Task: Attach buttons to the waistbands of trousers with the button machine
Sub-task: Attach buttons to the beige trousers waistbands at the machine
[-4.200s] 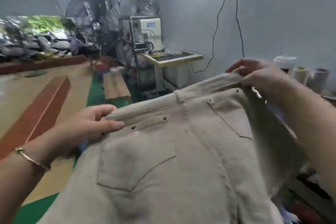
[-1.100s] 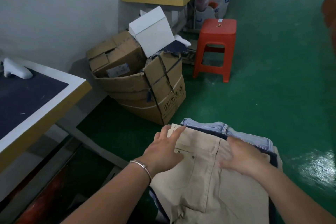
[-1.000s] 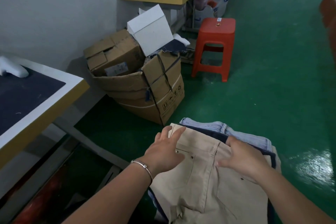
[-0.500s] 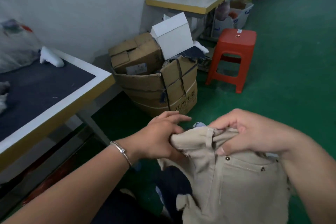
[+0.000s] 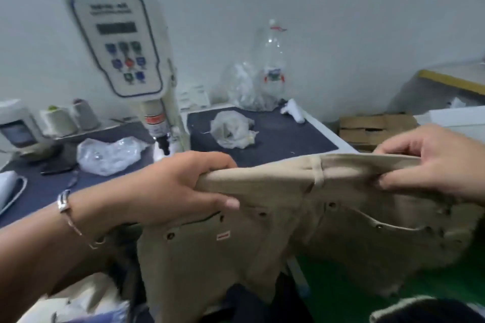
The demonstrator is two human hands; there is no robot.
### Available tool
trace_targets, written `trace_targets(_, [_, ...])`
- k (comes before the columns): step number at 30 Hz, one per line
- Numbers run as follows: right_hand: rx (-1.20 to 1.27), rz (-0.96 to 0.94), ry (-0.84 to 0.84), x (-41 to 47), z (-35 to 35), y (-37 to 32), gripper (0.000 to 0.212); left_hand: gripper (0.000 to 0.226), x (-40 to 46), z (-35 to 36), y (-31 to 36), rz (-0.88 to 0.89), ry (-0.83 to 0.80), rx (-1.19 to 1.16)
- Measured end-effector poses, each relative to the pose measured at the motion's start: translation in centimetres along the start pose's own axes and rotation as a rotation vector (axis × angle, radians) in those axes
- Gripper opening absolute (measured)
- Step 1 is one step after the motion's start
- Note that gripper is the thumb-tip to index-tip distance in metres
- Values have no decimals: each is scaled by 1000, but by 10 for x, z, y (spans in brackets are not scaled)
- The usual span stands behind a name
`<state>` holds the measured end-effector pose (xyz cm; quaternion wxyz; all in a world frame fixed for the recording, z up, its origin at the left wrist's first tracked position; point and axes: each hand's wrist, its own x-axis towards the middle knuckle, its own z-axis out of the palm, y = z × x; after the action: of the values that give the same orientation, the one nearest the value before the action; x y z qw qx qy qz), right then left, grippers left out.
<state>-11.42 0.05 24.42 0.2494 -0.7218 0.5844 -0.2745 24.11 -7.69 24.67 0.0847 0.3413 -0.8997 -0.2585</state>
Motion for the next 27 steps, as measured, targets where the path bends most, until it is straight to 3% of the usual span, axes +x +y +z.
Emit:
trace_targets(4, [67,-99,-250,62,43,-23,44,38,-69,-27,-52,-234,8,-193])
trace_targets(7, [232,-94,-341,102,96,-42,22,48,-113,-36,-89,-363,68,-410])
trace_targets(11, [283,-20,-229,158,173,-69,6,69,-143,-40,-135,-500,306,-768])
trace_targets(13, [237,-11,-117,182,205,-82,4,53,-146,-42,-154,-570,461,-859])
trace_targets(15, [228,7,-28,201,232,-89,9,35,-140,-48,-174,-678,597,-747])
trace_targets(18, [201,36,33,218,256,-87,15,39,-132,-52,-206,-805,727,-597])
trace_targets(21, [147,15,74,226,266,-73,12,34,-130,-57,-223,-785,732,-893])
trace_targets(23, [115,42,124,229,264,-57,10,31,-136,-60,-233,-739,681,-956])
trace_targets(26, [105,121,254,241,251,-29,16,15,-136,-66,-252,-845,833,-635])
trace_targets(27, [100,152,303,246,244,-20,17,22,-132,-67,-257,-902,923,-512])
